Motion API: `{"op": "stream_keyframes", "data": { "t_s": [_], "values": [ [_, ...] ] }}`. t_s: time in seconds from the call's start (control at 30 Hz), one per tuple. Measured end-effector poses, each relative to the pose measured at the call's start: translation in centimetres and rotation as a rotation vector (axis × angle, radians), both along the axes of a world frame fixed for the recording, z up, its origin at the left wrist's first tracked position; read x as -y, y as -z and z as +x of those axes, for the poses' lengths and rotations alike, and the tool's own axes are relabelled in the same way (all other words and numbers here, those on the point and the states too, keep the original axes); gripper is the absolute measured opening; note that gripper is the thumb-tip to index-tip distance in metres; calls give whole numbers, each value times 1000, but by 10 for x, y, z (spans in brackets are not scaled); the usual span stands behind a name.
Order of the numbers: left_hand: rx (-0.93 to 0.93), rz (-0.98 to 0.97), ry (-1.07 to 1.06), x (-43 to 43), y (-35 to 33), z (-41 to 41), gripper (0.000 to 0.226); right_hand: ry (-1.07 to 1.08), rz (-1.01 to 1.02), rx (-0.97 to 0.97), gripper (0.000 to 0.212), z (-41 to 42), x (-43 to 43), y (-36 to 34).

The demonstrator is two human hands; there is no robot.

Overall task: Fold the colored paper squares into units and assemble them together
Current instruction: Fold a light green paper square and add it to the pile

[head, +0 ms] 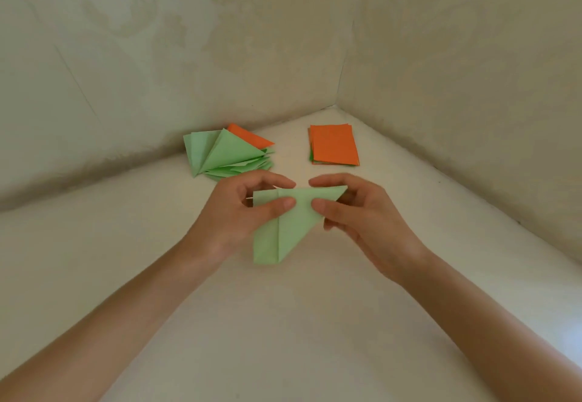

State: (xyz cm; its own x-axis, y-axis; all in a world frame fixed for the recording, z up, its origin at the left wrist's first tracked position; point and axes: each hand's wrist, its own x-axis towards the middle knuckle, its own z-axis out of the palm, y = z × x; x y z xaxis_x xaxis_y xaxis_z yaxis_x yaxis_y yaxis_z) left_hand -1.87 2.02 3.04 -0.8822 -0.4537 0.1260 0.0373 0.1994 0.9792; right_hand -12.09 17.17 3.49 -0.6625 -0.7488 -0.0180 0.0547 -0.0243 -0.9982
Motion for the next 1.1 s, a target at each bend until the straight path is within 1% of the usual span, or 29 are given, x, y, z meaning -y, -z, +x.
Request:
{"op": "stream_keyframes", "data": {
  "t_s": [0.03, 0.07, 0.13, 0.23, 0.37, 0.47, 0.53, 0.67, 0.83, 0.93, 1.1],
  "values": [
    [-21, 46, -11, 0, 3, 0, 18, -22, -8, 86, 18, 0, 0, 2],
    [-39, 83, -13, -1, 6, 1, 20, -43, -12, 147, 20, 0, -1, 5],
    [-59, 108, -6, -1, 9, 1, 20, -42, -11, 182, 27, 0, -4, 7],
    [-108, 85, -12, -3, 10, 2, 19, -5, -28, 155, 30, 0, -6, 7],
    [-168, 54, -10, -6, 9, 6, 23, 43, -55, 108, 21, 1, -7, 6],
    [-169, 43, -1, -5, 10, 7, 21, 55, -57, 81, 15, 3, -8, 5],
    [-172, 34, 19, -5, 10, 6, 21, 69, -58, 80, 16, 3, -8, 4],
    [-187, 47, 23, -6, 9, 7, 25, 87, -65, 104, 25, 2, -8, 5],
    [-191, 21, 52, -5, 10, 7, 22, 87, -88, 102, 20, 3, -8, 6],
    [-191, 6, 73, -5, 11, 8, 24, 93, -103, 91, 21, 3, -8, 6],
    [-181, 15, 84, -3, 11, 10, 21, 118, -71, 76, 18, 3, -7, 7]
  ]
}}
